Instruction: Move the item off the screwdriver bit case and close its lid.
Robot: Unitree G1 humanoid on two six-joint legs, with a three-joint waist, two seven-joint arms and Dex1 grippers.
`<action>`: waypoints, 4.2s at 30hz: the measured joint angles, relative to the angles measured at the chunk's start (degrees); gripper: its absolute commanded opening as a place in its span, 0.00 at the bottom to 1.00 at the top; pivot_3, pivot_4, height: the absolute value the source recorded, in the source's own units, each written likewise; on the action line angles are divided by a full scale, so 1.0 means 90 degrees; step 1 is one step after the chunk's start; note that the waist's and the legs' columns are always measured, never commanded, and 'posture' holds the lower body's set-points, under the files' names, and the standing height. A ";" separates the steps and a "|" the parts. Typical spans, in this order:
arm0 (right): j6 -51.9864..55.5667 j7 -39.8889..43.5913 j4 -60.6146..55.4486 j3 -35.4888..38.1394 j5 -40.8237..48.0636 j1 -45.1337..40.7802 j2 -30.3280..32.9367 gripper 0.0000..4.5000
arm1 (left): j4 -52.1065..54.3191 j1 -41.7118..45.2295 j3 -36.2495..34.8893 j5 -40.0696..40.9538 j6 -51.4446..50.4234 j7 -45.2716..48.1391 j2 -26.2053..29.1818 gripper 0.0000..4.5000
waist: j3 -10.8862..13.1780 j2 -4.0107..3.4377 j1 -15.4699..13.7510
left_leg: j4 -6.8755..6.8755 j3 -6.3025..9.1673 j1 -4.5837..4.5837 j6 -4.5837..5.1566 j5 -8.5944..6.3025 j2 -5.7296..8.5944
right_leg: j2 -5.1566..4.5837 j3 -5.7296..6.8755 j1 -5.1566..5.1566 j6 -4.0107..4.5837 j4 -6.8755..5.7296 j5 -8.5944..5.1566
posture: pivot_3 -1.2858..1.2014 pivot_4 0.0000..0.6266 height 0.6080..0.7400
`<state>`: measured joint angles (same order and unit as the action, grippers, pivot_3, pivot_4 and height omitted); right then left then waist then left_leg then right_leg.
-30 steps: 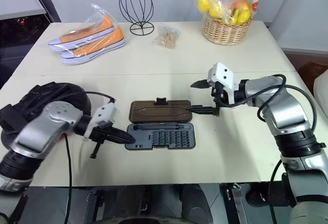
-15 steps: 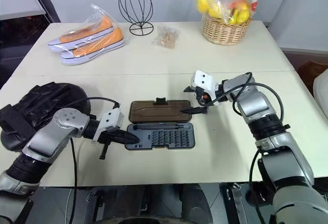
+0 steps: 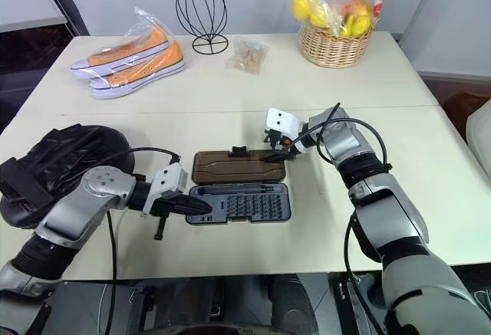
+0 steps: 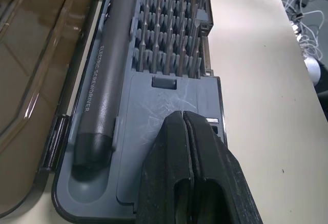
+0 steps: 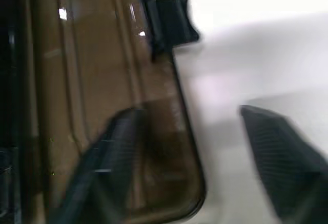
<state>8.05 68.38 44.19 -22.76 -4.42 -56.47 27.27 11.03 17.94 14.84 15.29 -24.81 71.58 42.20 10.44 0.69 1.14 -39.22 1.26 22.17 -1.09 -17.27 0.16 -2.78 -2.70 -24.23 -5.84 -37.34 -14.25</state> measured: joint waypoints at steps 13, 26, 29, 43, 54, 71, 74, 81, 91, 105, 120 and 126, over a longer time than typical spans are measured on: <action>-0.0730 0.0227 0.0280 0.0001 -0.0365 -0.0047 -0.0104 0.00 | 0.0052 -0.0112 -0.0002 0.0036 -0.0084 -0.0145 0.0012 0.00 | -0.0006 -0.0012 0.0013 | 0.0027 0.0001 -0.0088 0.0001 -0.0002 -0.0002 | 0.0005 0.0000 0.0084 0.0006 0.0021 -0.0004 | 0.52 0.24 1.00; -0.0664 -0.0589 -0.1873 0.0243 -0.0654 0.0979 0.0281 0.00 | -0.0107 -0.0091 -0.0010 0.0182 -0.0201 -0.0173 -0.0031 0.00 | -0.0007 -0.0013 0.0010 | 0.0026 0.0010 -0.0091 0.0001 -0.0002 -0.0004 | 0.0004 0.0002 0.0089 0.0007 0.0019 -0.0005 | 0.52 0.24 1.00; -0.0261 -0.0877 -0.3059 0.0406 -0.0737 0.1475 0.0511 0.00 | -0.0098 -0.0089 -0.0007 0.0183 -0.0238 -0.0194 -0.0061 0.00 | -0.0007 -0.0013 0.0000 | 0.0024 0.0011 -0.0091 0.0001 -0.0002 -0.0004 | 0.0004 0.0003 0.0089 0.0008 0.0019 -0.0006 | 0.52 0.24 1.00; 0.1328 -0.1874 -0.6411 0.0803 -0.1129 0.2991 0.0924 0.00 | 0.0124 -0.0215 -0.0091 0.0612 -0.0777 -0.0327 -0.0146 0.37 | -0.0005 -0.0010 -0.0034 | 0.0023 0.0013 -0.0084 0.0001 -0.0002 -0.0003 | 0.0001 0.0004 0.0089 0.0023 0.0026 -0.0016 | 0.52 0.24 1.00; 0.1161 -0.2217 -0.6434 0.0840 -0.1220 0.3076 0.1133 0.00 | 0.0749 0.0553 -0.1267 0.2864 -0.2801 -0.0189 0.0188 0.84 | 0.0032 0.0013 -0.0028 | 0.0021 0.0019 -0.0065 0.0001 -0.0002 -0.0011 | 0.0003 0.0011 0.0074 0.0022 0.0027 -0.0016 | 0.52 0.24 1.00; 0.0577 -0.2260 -0.6579 0.0856 -0.1229 0.3262 0.1330 0.00 | -0.6614 0.4602 -0.0789 0.0009 0.0877 -0.1668 -0.1144 0.20 | 0.0038 0.0019 -0.0016 | 0.0017 0.0018 0.0014 -0.0002 0.0000 0.0012 | 0.0009 0.0013 -0.0002 0.0003 0.0034 -0.0006 | 0.52 0.24 1.00; 0.0568 -0.2262 -0.6655 0.0861 -0.1229 0.3263 0.1340 0.00 | -0.7433 0.4528 -0.0189 -0.0997 0.2189 -0.1651 -0.1368 0.01 | 0.0038 0.0020 -0.0039 | 0.0015 0.0017 0.0067 -0.0011 0.0005 0.0014 | 0.0005 0.0014 -0.0055 0.0003 0.0030 -0.0004 | 0.52 0.24 1.00; 0.0578 -0.2257 -0.6712 0.0877 -0.1228 0.3270 0.1350 0.00 | -0.7423 0.4320 -0.0276 -0.1058 0.2669 -0.0393 -0.1666 0.01 | 0.0038 0.0019 -0.0033 | 0.0008 0.0017 0.0107 -0.0012 0.0006 0.0014 | 0.0003 0.0021 -0.0087 0.0002 0.0027 -0.0004 | 0.52 0.24 1.00; 0.0775 -0.2172 -0.6974 0.0879 -0.1219 0.3272 0.1372 0.00 | -0.6822 0.4201 -0.0546 -0.0880 0.2034 0.0544 -0.1676 0.01 | 0.0038 0.0019 -0.0035 | 0.0004 0.0025 0.0107 -0.0011 0.0006 0.0014 | 0.0004 0.0023 -0.0086 0.0002 0.0023 -0.0004 | 0.52 0.24 1.00; 0.3329 -0.1727 -0.8681 0.2247 0.0631 0.2933 0.1146 0.71 | -0.6257 0.4081 -0.0526 -0.0860 0.1669 0.1048 -0.1856 0.00 | 0.0038 0.0019 -0.0051 | 0.0002 0.0036 0.0109 -0.0012 0.0006 0.0013 | 0.0003 0.0028 -0.0083 0.0002 0.0020 -0.0004 | 0.52 0.24 1.00; 0.5365 -0.0367 -1.0508 0.5868 0.4454 0.6551 0.2307 0.71 | -0.2066 0.2877 0.0158 0.0633 -0.0141 0.2285 -0.0527 0.00 | 0.0036 0.0017 -0.0005 | 0.0012 0.0033 0.0013 -0.0003 0.0001 -0.0007 | 0.0012 0.0023 0.0009 0.0004 0.0022 -0.0008 | 0.52 0.24 1.00; 0.4948 -0.1093 -1.0512 0.5447 0.4396 0.7023 0.2221 0.71 | -0.2397 0.2832 0.0762 0.0403 0.0669 0.2295 -0.0235 0.00 | 0.0034 0.0017 -0.0078 | -0.0004 0.0034 0.0016 -0.0006 0.0003 0.0003 | 0.0013 0.0024 0.0016 0.0003 0.0022 -0.0007 | 0.52 0.24 1.00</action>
<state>52.58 58.54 -50.42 26.26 35.14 6.74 47.26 -10.55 43.42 21.70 18.91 -18.79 92.24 40.08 10.75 0.85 0.44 -39.25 1.57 22.31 -1.15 -17.24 0.18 -2.66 -2.49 -24.09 -5.80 -37.15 -14.32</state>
